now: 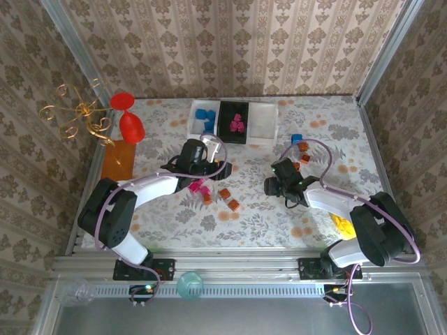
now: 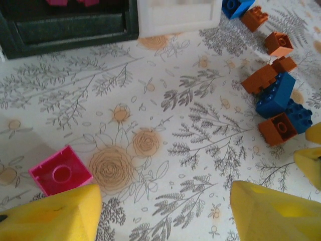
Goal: Sort the legos into containers by color
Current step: Pick up the lego from the center of the table.
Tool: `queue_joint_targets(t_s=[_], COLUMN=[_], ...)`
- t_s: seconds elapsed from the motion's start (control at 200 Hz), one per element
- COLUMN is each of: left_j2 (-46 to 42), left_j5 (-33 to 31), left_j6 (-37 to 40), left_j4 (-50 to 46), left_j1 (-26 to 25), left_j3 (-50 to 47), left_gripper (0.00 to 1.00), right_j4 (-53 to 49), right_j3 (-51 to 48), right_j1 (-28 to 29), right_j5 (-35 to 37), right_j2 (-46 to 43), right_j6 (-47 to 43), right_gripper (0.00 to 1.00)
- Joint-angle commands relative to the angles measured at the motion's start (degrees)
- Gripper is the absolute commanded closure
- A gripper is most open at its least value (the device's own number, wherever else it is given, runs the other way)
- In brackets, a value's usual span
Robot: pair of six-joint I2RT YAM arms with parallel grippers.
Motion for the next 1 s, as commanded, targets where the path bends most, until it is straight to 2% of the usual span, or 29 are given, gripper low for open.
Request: queue_joint_targets(t_s=[0.0,0.325,0.615,0.78,0.995], left_j2=[-1.7,-2.3,-4.1,-5.3,-5.9], left_j5=[0.9,0.2,-0.4,-1.6,-3.2], left_j6=[1.9,2.3,2.5,2.8,1.6], left_j4=[5.3,6.6,6.7,6.9,9.4], left_j1=[0.0,0.0,0.0,0.2,1.1], left_j3=[-1.2,-3.1,-4.9,-5.9,-8.0], left_gripper=[0.31,0.31,0.31,0.31,0.31], right_j4=[1.0,5.1,7.2,9.0,14.8], right_j3=[0.4,-0.1,4.7,7.1,10.7], right_j1=[0.5,0.6,0.4,0.6,0.3], right_j5=[3.4,5.2,8.3,5.0,-0.7], right_j2=[0.7,4.3,10.8,13.1,9.9], right_j6=[2.2,2.6,-0.4,-2.6,-4.7], right_gripper=[0.42,0.47,0.53,0.62,0.69])
